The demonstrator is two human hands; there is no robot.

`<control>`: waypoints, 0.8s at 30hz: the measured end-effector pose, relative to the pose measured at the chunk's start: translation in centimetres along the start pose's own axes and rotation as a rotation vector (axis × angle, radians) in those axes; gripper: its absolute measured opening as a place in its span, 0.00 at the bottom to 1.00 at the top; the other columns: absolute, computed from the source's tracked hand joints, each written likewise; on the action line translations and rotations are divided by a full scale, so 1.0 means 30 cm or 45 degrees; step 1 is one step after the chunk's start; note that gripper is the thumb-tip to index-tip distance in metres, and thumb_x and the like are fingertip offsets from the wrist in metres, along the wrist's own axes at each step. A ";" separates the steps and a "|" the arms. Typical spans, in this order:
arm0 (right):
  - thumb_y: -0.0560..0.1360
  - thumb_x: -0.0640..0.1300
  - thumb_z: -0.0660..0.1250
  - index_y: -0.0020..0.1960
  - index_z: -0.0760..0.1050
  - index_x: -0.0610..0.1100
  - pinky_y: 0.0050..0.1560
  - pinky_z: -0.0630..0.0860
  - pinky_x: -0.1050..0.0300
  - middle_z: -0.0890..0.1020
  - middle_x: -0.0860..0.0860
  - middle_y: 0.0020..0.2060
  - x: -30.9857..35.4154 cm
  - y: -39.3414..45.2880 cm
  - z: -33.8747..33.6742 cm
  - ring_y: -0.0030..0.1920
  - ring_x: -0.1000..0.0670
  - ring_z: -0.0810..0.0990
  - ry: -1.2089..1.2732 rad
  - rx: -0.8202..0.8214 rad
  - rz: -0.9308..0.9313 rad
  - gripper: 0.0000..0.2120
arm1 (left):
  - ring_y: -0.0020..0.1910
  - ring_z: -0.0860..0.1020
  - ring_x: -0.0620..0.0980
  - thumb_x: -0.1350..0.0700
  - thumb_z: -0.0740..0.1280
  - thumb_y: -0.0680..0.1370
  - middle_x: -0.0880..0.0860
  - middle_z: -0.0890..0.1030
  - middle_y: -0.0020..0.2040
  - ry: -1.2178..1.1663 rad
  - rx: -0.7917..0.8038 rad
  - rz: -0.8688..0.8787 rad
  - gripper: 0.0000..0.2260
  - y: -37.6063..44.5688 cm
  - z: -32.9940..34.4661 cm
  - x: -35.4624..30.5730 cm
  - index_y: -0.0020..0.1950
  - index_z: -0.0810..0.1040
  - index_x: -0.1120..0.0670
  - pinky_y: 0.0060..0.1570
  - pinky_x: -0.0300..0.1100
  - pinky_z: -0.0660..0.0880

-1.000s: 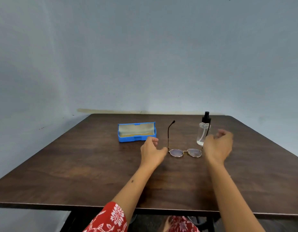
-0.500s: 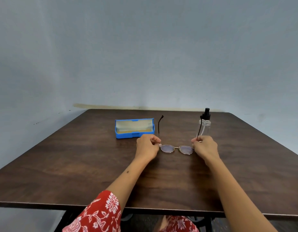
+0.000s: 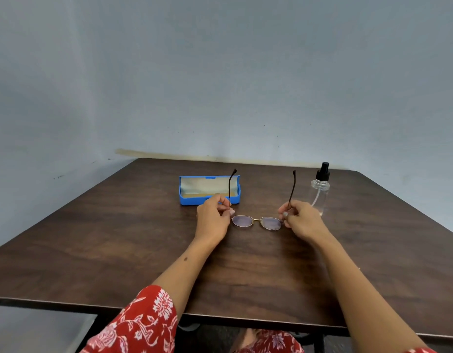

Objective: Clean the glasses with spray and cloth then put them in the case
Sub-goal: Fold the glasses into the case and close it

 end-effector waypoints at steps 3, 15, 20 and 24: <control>0.75 0.31 0.59 0.39 0.74 0.47 0.45 0.74 0.55 0.82 0.42 0.39 -0.014 -0.008 0.010 0.37 0.48 0.75 0.027 -0.044 -0.031 0.14 | 0.43 0.81 0.46 0.66 0.69 0.73 0.48 0.80 0.37 0.004 0.008 0.046 0.07 -0.002 0.003 -0.001 0.43 0.75 0.55 0.51 0.49 0.79; 0.75 0.32 0.61 0.41 0.76 0.46 0.46 0.75 0.55 0.82 0.44 0.37 -0.041 -0.013 0.020 0.36 0.50 0.76 0.090 -0.145 -0.110 0.12 | 0.46 0.80 0.52 0.65 0.67 0.75 0.52 0.83 0.41 0.269 0.071 0.218 0.03 0.007 0.015 -0.010 0.46 0.78 0.58 0.52 0.44 0.76; 0.76 0.33 0.62 0.41 0.77 0.48 0.42 0.74 0.65 0.82 0.49 0.37 -0.049 -0.014 0.017 0.35 0.55 0.76 0.172 -0.118 -0.082 0.13 | 0.52 0.79 0.50 0.62 0.64 0.77 0.54 0.83 0.51 0.479 0.129 0.277 0.09 0.005 0.034 -0.031 0.54 0.82 0.57 0.51 0.37 0.72; 0.73 0.27 0.61 0.44 0.79 0.45 0.47 0.75 0.64 0.83 0.46 0.40 -0.051 -0.014 0.008 0.39 0.54 0.77 0.272 -0.077 -0.034 0.15 | 0.52 0.78 0.52 0.63 0.61 0.78 0.55 0.83 0.51 0.626 0.239 0.314 0.11 -0.005 0.048 -0.048 0.54 0.82 0.57 0.54 0.45 0.75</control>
Point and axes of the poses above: each hand's wrist, its own y-axis towards the middle knuckle, its own z-axis out of the palm, x = y × z, the point moved 5 cm from there along y, towards the middle knuckle
